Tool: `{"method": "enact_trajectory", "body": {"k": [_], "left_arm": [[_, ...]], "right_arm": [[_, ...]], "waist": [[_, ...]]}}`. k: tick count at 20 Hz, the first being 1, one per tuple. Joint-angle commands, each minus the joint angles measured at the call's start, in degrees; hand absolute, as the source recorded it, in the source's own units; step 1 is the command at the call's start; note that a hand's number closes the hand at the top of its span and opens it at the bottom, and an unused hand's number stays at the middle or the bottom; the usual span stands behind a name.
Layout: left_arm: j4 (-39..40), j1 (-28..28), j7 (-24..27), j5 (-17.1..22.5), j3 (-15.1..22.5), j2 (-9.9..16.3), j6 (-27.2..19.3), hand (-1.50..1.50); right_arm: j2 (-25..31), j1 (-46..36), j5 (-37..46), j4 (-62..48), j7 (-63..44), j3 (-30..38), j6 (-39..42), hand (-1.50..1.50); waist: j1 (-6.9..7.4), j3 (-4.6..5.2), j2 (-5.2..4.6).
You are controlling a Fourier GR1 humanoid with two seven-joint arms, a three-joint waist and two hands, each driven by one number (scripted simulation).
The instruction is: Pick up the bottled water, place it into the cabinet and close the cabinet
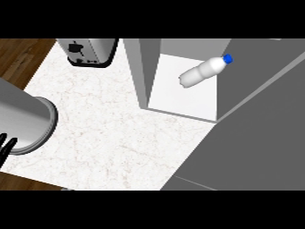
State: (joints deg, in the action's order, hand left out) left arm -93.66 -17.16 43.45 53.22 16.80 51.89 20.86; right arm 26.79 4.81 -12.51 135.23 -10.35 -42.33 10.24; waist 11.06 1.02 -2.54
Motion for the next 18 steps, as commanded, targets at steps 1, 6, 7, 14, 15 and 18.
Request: {"method": "enact_trajectory", "body": {"k": [1,6,7,14,15,18], "left_arm": [[0.3,-0.3,0.3,1.4,-1.5,1.3,2.1,-1.5],[0.7,-0.2,-0.4,2.3,-2.1,1.6,3.0,-1.5],[0.4,0.4,0.1,2.1,-2.3,0.5,1.9,-1.5],[2.0,-2.1,-0.3,2.7,-3.4,1.9,4.4,-1.5],[2.8,-2.0,-0.4,3.5,-4.2,1.8,3.9,-1.5],[1.7,-1.8,-1.1,4.0,-4.4,1.4,3.7,-1.5]], "right_arm": [[-9.2,-4.3,-4.1,-6.9,-4.9,1.2,-6.2,1.5],[-12.4,-10.5,-14.2,-13.6,-8.0,5.4,-3.6,1.5],[-13.0,-12.1,-14.9,-17.5,-7.2,7.5,-3.1,1.5],[-19.5,-29.1,-11.8,-35.2,-8.6,20.7,-10.9,1.5],[-19.9,-31.9,-10.9,-38.2,-8.7,22.4,-11.9,1.5],[-22.3,-40.7,-9.7,-49.2,-7.9,25.4,-13.0,1.5]], "waist": [[0.21,-0.29,-0.21],[-0.11,-0.42,-0.24],[-0.2,-0.54,-0.33],[-2.28,-0.67,0.98],[-2.97,-0.72,1.03],[-4.01,-0.89,1.1]]}}
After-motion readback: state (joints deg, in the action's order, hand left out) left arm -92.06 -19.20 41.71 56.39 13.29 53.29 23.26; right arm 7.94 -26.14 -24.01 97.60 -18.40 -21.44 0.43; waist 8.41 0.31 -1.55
